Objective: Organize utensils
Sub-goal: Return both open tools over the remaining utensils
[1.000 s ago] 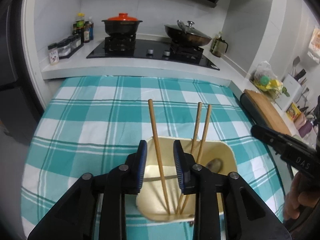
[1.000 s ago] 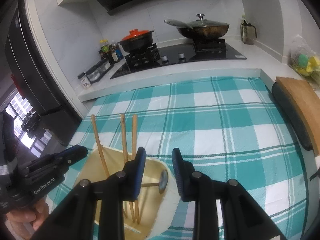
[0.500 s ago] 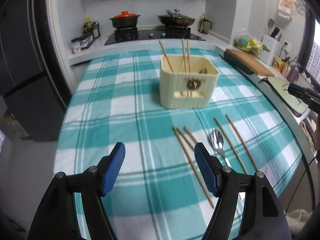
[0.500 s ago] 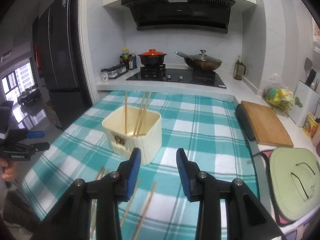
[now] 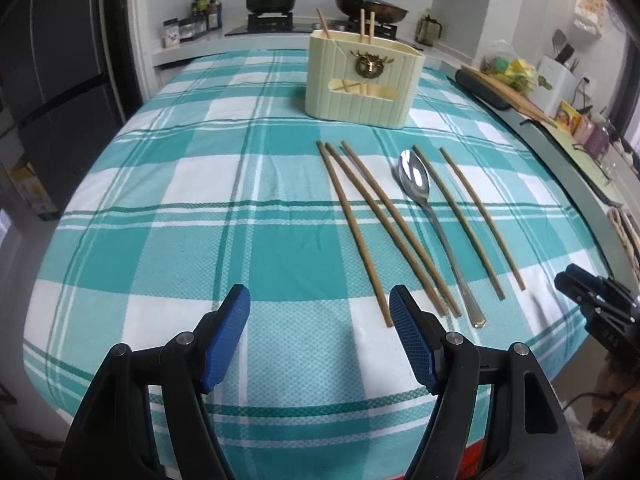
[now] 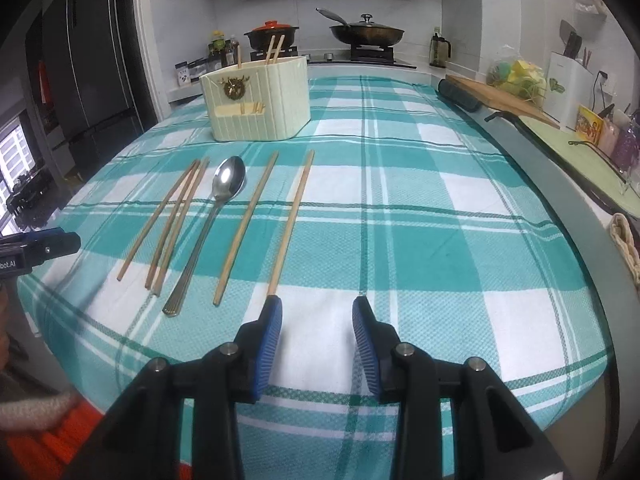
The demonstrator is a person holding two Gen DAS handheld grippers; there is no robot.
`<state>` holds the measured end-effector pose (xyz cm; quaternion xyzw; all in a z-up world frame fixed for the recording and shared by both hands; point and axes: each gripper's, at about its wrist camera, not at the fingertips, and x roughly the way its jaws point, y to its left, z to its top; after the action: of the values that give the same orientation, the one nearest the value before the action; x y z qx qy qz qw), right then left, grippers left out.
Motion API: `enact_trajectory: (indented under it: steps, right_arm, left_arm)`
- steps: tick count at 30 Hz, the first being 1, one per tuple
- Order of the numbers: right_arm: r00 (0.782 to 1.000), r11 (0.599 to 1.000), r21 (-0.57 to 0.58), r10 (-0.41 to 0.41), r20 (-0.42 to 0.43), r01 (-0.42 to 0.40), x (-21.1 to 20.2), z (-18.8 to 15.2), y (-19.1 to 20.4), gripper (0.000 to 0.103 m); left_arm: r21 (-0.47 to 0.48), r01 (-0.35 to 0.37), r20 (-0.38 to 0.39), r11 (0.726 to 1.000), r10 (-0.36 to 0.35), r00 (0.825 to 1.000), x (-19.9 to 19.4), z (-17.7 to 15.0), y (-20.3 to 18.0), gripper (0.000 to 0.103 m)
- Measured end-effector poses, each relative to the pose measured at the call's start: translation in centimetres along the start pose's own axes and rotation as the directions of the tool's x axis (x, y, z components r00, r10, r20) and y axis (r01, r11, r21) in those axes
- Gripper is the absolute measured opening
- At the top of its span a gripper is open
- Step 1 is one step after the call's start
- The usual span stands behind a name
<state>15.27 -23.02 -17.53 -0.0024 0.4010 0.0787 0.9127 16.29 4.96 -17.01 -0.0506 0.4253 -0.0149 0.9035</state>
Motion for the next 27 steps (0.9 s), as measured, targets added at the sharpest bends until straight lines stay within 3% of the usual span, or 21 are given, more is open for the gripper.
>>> enact_trajectory:
  steps: [4, 27]
  right_arm:
    - [1.000, 1.000, 0.022, 0.014, 0.007, -0.014, 0.4, 0.2, 0.0, 0.037]
    - [0.999, 0.997, 0.076, 0.002, -0.052, 0.002, 2.3, -0.8, -0.3, 0.039]
  left_arm:
    - [-0.049, 0.018, -0.009, 0.999, -0.018, 1.000, 0.5, -0.2, 0.5, 0.074]
    - [-0.042, -0.006, -0.018, 0.999, 0.006, 1.000, 1.6, -1.6, -0.1, 0.077]
